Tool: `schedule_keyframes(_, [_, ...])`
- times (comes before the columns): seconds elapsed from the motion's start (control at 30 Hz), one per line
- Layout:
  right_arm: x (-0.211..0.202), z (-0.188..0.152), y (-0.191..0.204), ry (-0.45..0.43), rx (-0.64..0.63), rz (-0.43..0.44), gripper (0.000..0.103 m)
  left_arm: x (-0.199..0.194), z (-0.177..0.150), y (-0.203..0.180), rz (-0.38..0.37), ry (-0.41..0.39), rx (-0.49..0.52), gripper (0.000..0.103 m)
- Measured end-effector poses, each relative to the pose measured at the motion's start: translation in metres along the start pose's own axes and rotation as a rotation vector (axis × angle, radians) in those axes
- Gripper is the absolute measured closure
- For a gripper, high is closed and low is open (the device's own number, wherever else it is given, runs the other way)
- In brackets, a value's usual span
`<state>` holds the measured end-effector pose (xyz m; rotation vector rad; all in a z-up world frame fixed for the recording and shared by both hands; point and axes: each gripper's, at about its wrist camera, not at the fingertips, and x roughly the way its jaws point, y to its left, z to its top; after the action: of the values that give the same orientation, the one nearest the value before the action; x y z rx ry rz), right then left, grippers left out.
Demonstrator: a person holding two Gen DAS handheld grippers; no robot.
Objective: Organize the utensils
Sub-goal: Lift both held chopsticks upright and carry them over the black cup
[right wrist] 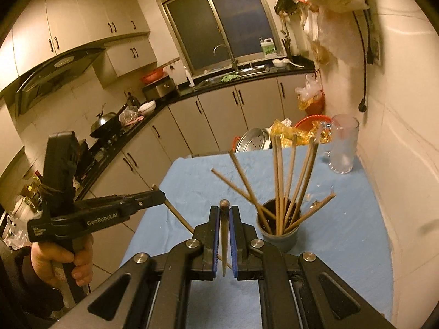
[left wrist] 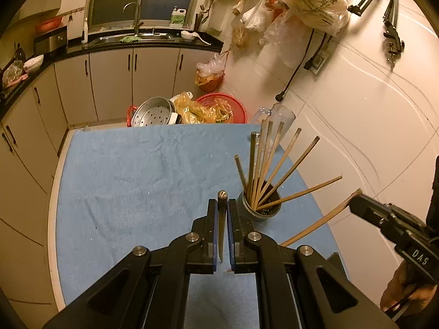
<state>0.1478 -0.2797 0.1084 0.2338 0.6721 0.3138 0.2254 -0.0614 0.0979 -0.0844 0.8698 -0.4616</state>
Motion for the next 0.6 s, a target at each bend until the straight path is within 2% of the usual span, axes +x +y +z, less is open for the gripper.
schedule_keyframes(0.6, [-0.037,0.018,-0.005,-0.077,-0.002,-0.045,0.095,-0.011,0.014,-0.022,0.056,-0.044,0.078,0.097])
